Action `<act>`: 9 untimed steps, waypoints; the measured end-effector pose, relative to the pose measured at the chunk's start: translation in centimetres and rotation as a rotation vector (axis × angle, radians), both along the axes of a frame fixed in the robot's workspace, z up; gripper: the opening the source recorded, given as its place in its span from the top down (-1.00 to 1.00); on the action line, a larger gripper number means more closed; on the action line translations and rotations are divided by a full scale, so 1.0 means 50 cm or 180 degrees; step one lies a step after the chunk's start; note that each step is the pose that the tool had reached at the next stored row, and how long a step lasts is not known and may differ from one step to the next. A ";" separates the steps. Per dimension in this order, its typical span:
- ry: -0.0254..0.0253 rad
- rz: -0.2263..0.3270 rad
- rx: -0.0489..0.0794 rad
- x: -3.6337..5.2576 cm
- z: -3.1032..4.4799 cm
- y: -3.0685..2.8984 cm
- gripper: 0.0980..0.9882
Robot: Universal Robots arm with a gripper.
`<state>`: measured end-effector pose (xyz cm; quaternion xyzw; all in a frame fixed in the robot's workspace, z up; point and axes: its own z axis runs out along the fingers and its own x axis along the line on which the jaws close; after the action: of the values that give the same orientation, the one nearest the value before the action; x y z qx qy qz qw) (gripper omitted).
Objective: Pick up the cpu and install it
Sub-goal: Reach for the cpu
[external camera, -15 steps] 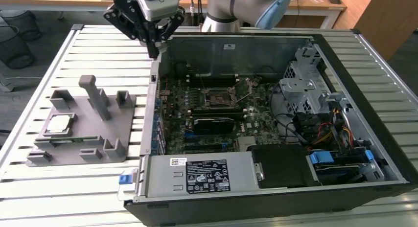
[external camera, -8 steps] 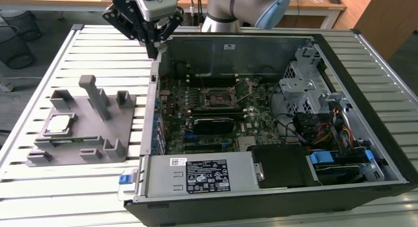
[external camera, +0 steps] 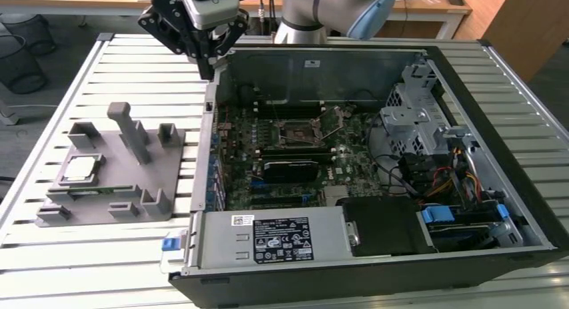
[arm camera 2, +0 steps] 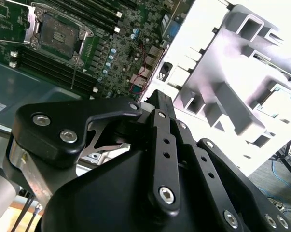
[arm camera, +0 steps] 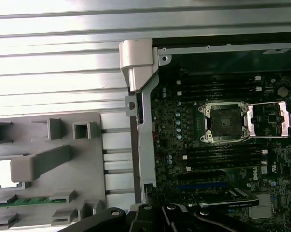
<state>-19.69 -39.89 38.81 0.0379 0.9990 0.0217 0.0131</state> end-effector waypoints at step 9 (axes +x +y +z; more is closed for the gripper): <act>0.0000 0.0000 0.0000 -0.007 -0.001 0.000 0.98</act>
<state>-20.02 -39.89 38.75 0.0379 0.9990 0.0217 0.0130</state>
